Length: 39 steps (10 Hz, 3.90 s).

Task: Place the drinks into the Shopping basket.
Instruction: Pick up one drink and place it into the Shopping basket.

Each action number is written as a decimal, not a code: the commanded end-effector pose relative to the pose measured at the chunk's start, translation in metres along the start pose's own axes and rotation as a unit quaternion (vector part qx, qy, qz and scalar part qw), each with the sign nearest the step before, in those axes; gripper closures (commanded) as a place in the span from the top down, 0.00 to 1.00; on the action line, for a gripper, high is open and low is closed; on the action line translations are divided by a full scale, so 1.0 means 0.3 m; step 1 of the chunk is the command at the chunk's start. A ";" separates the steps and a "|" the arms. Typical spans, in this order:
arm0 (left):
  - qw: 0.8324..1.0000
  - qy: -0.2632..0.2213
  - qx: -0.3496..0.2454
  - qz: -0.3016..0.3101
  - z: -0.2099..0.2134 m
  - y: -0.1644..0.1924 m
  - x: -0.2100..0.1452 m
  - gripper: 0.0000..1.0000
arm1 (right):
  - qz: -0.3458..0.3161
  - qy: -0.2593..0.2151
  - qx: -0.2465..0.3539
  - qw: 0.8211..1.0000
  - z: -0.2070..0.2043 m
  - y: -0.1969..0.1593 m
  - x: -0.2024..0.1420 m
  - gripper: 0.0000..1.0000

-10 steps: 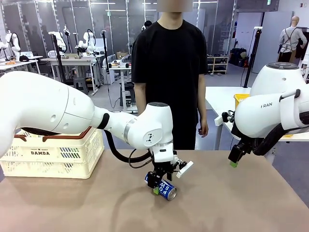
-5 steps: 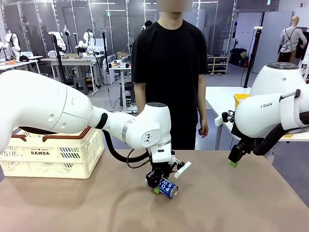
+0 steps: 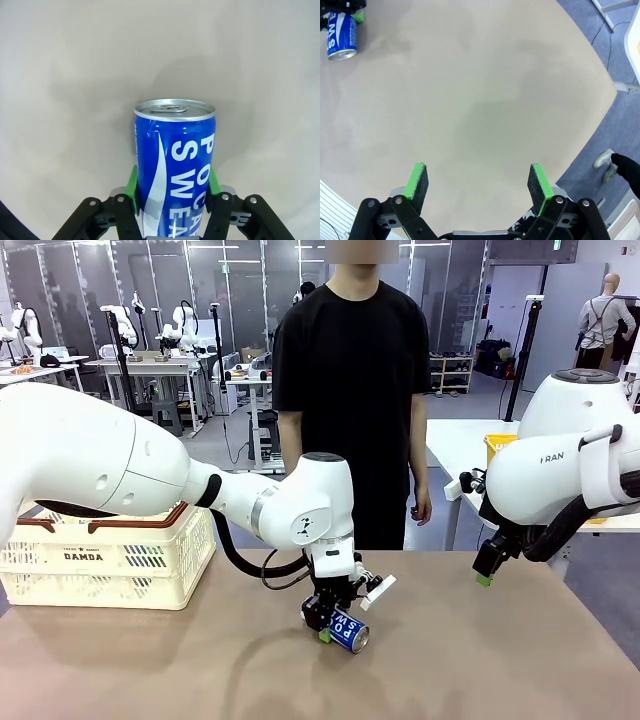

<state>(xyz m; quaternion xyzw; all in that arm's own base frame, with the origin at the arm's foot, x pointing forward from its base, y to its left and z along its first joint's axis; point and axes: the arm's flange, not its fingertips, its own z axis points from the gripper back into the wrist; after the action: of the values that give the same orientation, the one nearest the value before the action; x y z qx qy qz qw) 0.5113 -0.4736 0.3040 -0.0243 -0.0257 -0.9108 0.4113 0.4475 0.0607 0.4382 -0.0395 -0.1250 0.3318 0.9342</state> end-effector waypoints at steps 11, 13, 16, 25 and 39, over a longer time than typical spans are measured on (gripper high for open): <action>0.998 -0.012 0.026 -0.057 0.719 -0.153 0.058 0.00 | 0.003 0.004 -0.003 1.000 0.002 -0.006 -0.003 1.00; 0.997 -0.028 0.020 -0.067 0.718 -0.165 0.048 0.00 | 0.003 0.004 -0.003 1.000 0.002 -0.006 -0.003 1.00; 0.998 -0.006 0.035 -0.052 0.722 -0.124 0.061 0.00 | 0.003 0.004 -0.003 1.000 0.002 -0.006 -0.003 1.00; 0.992 -0.014 0.106 0.069 0.869 -0.174 -0.250 0.57 | 0.003 0.004 -0.003 1.000 0.002 -0.006 -0.003 1.00; 0.933 -0.011 0.141 0.330 1.016 -0.509 -1.090 0.57 | 0.003 0.004 -0.003 1.000 0.002 -0.006 -0.003 1.00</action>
<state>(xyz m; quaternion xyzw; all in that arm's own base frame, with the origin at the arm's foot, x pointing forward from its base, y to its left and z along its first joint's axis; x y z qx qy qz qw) 0.6186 -0.1042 0.5766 0.0110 -0.1514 -0.7120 0.6855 0.4475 0.0605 0.4382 -0.0395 -0.1248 0.3316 0.9343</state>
